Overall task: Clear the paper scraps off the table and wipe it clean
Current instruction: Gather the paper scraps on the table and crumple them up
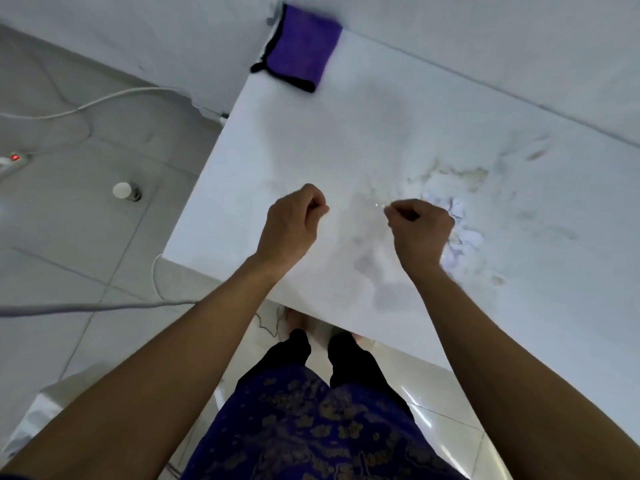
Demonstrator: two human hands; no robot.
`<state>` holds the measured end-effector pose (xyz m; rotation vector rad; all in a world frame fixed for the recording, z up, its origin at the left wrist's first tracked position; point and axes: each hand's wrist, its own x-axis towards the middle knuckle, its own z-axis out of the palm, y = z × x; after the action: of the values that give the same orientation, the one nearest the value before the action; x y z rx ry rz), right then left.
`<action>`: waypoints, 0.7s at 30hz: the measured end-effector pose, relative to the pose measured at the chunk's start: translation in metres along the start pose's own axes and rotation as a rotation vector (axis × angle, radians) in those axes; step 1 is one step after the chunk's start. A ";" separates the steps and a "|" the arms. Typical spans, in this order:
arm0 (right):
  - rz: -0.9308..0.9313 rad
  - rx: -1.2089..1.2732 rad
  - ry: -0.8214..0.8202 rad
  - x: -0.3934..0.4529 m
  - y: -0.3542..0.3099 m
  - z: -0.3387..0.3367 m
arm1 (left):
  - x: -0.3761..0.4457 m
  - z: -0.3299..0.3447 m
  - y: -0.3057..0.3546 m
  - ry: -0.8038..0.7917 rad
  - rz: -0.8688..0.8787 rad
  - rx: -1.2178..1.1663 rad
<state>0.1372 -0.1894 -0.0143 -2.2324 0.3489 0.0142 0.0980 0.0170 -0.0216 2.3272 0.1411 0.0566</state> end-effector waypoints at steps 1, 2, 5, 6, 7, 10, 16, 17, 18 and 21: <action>0.021 -0.038 0.039 0.001 0.010 -0.016 | 0.001 0.011 0.012 -0.016 0.034 -0.022; 0.035 -0.080 0.072 0.001 0.021 -0.031 | 0.003 0.022 0.025 -0.034 0.067 -0.041; 0.071 -0.172 0.113 0.005 0.051 -0.065 | 0.010 0.057 0.061 -0.104 0.159 -0.075; 0.080 -0.192 0.106 0.007 0.060 -0.073 | 0.013 0.069 0.072 -0.135 0.181 -0.076; 0.089 -0.205 0.092 0.008 0.067 -0.079 | 0.015 0.081 0.083 -0.166 0.198 -0.071; 0.088 -0.194 0.077 0.010 0.075 -0.087 | 0.019 0.109 0.109 -0.222 0.209 -0.081; 0.174 -0.088 0.109 0.021 0.076 -0.098 | 0.030 0.133 0.127 -0.208 0.101 0.008; 0.189 -0.064 0.099 0.023 0.077 -0.099 | 0.032 0.135 0.127 -0.225 0.096 0.020; 0.199 -0.041 0.086 0.025 0.078 -0.099 | 0.033 0.136 0.126 -0.239 0.088 0.027; 0.173 -0.027 0.023 0.028 0.083 -0.097 | 0.034 0.140 0.126 -0.258 0.070 0.041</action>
<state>0.1323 -0.3203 -0.0195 -2.2244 0.5567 0.0859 0.1541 -0.1653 -0.0267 2.3562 -0.0699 -0.2131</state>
